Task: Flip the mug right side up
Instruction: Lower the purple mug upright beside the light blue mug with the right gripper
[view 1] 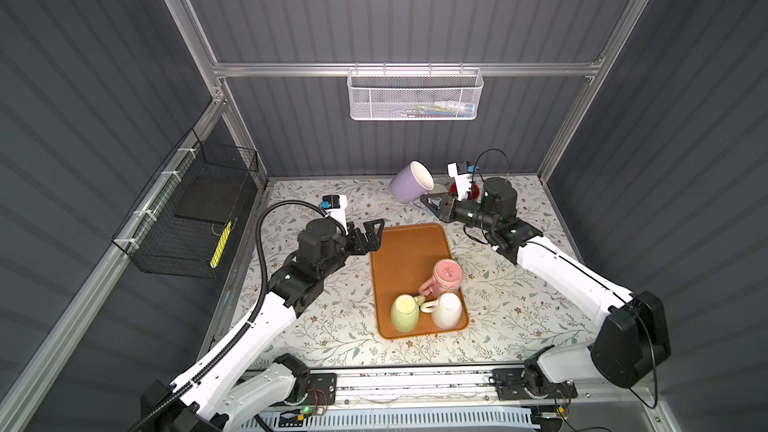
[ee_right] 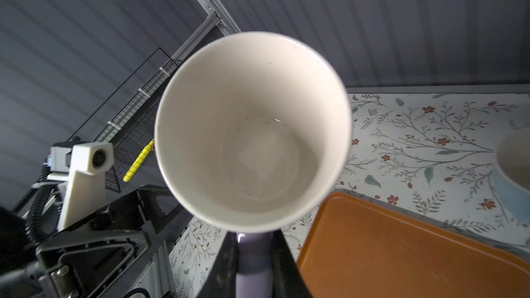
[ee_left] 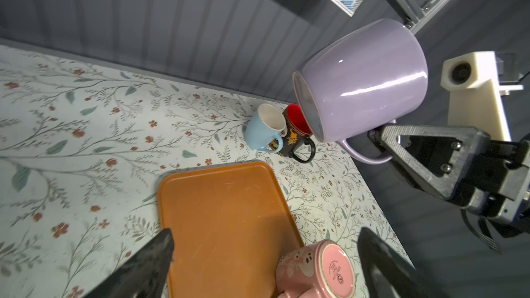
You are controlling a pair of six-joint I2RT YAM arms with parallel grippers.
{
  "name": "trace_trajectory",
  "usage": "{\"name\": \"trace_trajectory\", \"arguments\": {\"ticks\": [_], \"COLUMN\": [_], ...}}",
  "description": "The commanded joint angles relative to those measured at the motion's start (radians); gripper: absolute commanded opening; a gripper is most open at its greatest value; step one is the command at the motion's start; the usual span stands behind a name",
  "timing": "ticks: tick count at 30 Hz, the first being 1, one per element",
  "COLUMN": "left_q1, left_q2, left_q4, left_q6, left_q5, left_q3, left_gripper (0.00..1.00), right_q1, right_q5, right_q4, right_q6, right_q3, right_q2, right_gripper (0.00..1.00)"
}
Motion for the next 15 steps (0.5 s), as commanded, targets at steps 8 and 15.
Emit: {"name": "trace_trajectory", "arguments": {"ticks": [8,15], "left_q1": [0.002,0.002], "left_q2": [-0.138,-0.161], "left_q4": [-0.132,-0.183], "left_q6": [-0.063,-0.057], "left_q5": [-0.185,-0.190], "left_q3": [-0.125,-0.179], "left_gripper": [1.00,1.00], "right_q1": [0.057,0.091], "right_q5": [0.377,0.509], "right_q4": [-0.211,-0.307], "right_q6": [-0.106,-0.083], "right_q3": [0.193,0.349], "right_q2": [0.148,0.308], "right_gripper": [0.00,0.00]}}
